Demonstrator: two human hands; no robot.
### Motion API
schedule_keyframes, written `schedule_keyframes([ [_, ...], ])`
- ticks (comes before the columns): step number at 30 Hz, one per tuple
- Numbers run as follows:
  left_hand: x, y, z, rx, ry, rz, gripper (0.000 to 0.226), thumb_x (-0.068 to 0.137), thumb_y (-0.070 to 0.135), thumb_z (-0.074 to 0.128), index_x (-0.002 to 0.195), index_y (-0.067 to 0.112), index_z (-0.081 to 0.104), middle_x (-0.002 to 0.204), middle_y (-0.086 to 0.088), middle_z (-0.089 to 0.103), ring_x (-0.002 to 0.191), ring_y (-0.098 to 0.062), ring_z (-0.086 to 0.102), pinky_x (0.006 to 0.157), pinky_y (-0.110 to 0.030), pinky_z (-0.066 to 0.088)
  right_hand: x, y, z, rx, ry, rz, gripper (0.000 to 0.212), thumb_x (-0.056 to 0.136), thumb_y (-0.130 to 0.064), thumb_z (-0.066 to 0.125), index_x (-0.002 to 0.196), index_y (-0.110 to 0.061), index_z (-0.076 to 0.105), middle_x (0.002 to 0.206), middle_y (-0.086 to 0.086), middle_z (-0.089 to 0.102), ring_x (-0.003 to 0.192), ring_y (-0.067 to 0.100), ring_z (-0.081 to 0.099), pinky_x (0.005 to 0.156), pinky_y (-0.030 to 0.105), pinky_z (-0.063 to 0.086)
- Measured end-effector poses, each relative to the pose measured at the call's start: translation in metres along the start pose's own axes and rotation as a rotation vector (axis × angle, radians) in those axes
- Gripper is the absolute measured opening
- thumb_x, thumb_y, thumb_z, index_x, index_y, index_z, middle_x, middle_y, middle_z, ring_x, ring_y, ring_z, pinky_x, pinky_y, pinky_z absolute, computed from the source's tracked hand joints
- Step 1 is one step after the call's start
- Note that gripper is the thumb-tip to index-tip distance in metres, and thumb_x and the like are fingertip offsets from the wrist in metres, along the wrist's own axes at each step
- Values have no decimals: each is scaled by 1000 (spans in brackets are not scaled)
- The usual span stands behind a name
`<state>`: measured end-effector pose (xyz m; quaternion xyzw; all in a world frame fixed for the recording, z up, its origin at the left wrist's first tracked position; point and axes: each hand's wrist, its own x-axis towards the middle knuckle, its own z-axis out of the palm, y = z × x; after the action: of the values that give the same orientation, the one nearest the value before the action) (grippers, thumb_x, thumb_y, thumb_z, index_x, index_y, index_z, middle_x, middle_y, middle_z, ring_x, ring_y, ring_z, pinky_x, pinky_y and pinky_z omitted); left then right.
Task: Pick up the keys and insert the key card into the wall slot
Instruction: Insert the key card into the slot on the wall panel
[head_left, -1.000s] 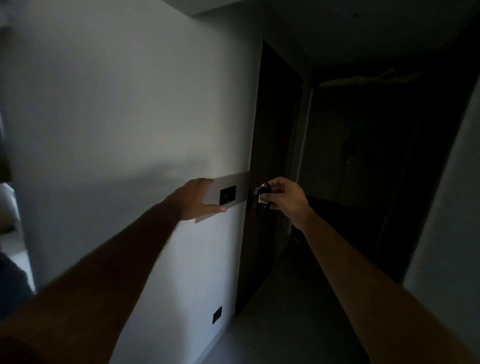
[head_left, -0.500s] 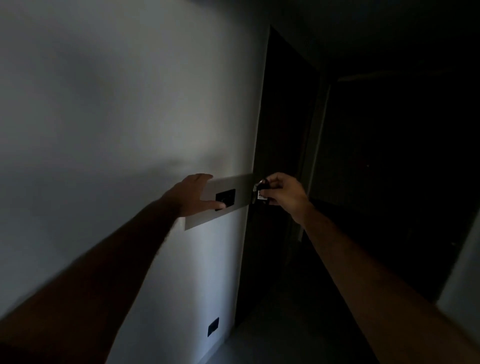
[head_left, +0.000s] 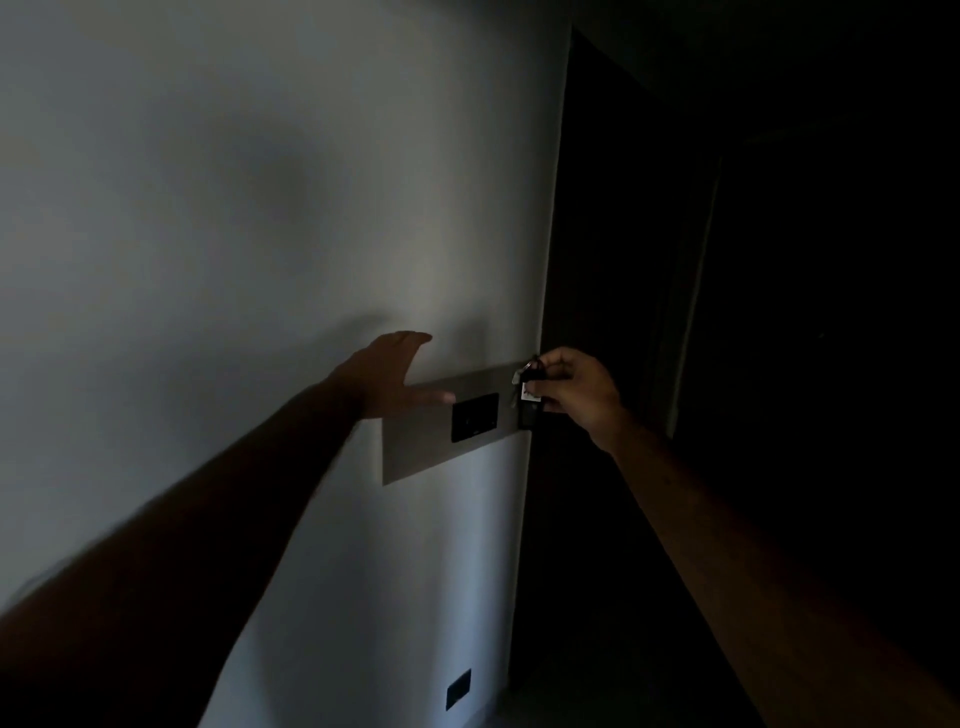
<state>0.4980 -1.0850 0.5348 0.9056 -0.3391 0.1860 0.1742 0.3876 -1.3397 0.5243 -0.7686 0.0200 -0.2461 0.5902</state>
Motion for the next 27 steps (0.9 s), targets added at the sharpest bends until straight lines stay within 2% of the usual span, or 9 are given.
schedule_keyframes([
  [2, 17, -6, 3, -7, 15, -3, 111, 69, 79, 65, 155, 21, 27, 162, -6, 29, 148, -24, 25, 118, -46, 26, 17, 4, 1, 10, 0, -11, 27, 84, 10, 70, 104, -6, 60, 99, 18, 65, 96, 31, 63, 89, 52, 55],
  [6, 50, -14, 16, -6, 0, 18, 108, 71, 77, 65, 155, 21, 28, 162, -6, 30, 148, -24, 26, 119, -45, 25, 46, 14, -4, 33, 15, -34, 27, 83, 9, 71, 103, -7, 61, 92, 11, 65, 93, 28, 63, 73, 35, 56],
  [10, 75, -16, 33, -22, -12, 17, 108, 71, 80, 63, 155, 22, 27, 162, -6, 30, 148, -24, 26, 119, -47, 26, 73, 35, -8, 43, -3, -20, 26, 84, 10, 69, 101, -7, 60, 96, 14, 64, 93, 29, 62, 78, 40, 56],
  [14, 95, -12, 50, 14, -26, 1, 109, 71, 78, 63, 156, 21, 26, 163, -6, 28, 148, -24, 24, 119, -46, 24, 103, 54, -16, 46, -26, -8, 27, 86, 11, 66, 106, -5, 57, 104, 19, 62, 90, 26, 62, 71, 32, 54],
  [17, 108, -7, 57, 18, 3, -28, 114, 65, 84, 58, 155, 20, 28, 162, -7, 30, 148, -25, 25, 119, -45, 25, 127, 65, -23, 43, -54, -11, 29, 87, 13, 64, 112, 1, 56, 106, 21, 61, 96, 31, 62, 84, 48, 56],
  [19, 118, -6, 62, 39, 15, -62, 111, 68, 81, 62, 155, 21, 27, 162, -7, 30, 148, -25, 26, 118, -43, 25, 145, 70, -28, 36, -76, -23, 28, 86, 14, 64, 111, 2, 56, 105, 22, 60, 99, 33, 61, 92, 55, 54],
  [24, 142, -9, 73, 78, 65, -152, 110, 69, 84, 60, 155, 25, 24, 162, -6, 30, 147, -26, 27, 117, -43, 26, 189, 80, -41, -3, -119, -90, 34, 85, 11, 68, 117, 11, 56, 106, 20, 59, 100, 32, 61, 91, 55, 55],
  [27, 151, -11, 83, 93, 76, -182, 113, 66, 89, 56, 155, 27, 24, 161, -5, 31, 146, -26, 29, 116, -44, 28, 209, 90, -43, -19, -146, -121, 34, 83, 9, 71, 115, 9, 58, 102, 16, 60, 97, 28, 61, 90, 53, 56],
])
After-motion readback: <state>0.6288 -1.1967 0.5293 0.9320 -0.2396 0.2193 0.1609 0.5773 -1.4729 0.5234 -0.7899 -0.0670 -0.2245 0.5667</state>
